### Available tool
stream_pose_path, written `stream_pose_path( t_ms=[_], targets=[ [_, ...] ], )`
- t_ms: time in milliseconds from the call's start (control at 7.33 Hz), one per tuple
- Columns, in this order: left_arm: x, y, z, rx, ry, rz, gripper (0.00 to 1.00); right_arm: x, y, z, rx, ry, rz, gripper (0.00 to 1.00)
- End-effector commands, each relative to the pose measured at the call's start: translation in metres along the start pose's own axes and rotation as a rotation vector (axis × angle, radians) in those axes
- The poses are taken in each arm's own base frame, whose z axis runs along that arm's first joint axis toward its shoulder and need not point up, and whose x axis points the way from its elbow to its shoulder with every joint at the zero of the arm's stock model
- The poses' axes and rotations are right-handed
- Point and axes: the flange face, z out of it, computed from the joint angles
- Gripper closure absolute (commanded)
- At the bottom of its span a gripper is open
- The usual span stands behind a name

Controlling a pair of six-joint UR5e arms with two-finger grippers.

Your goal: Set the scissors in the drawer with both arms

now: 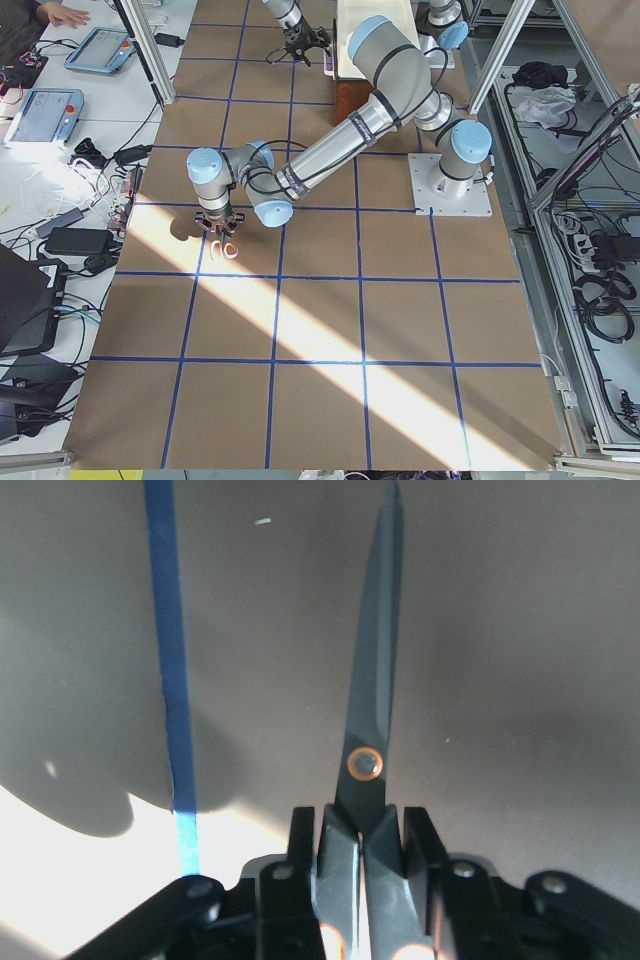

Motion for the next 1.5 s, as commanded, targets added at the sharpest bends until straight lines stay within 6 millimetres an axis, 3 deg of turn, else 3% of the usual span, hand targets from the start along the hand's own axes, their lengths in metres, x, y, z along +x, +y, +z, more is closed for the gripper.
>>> stream_pose_path(
  t_ms=[0, 273, 682, 1364],
  targets=[
    [0.006, -0.022, -0.039, 0.009, 0.017, -0.034, 1.0, 0.002, 0.0, 0.002, -0.002, -0.002, -0.002, 0.29],
    [0.012, -0.065, -0.075, 0.041, 0.041, -0.071, 1.0, 0.002, 0.0, 0.002, -0.007, 0.0, -0.005, 0.29],
    [0.027, -0.086, -0.112, 0.053, 0.075, -0.059, 1.0, 0.002, -0.001, -0.013, -0.001, 0.033, -0.012, 0.3],
    [0.045, -0.15, -0.164, 0.051, 0.081, -0.058, 1.0, 0.02, -0.008, -0.037, 0.012, 0.084, -0.033, 0.3]
  ],
)
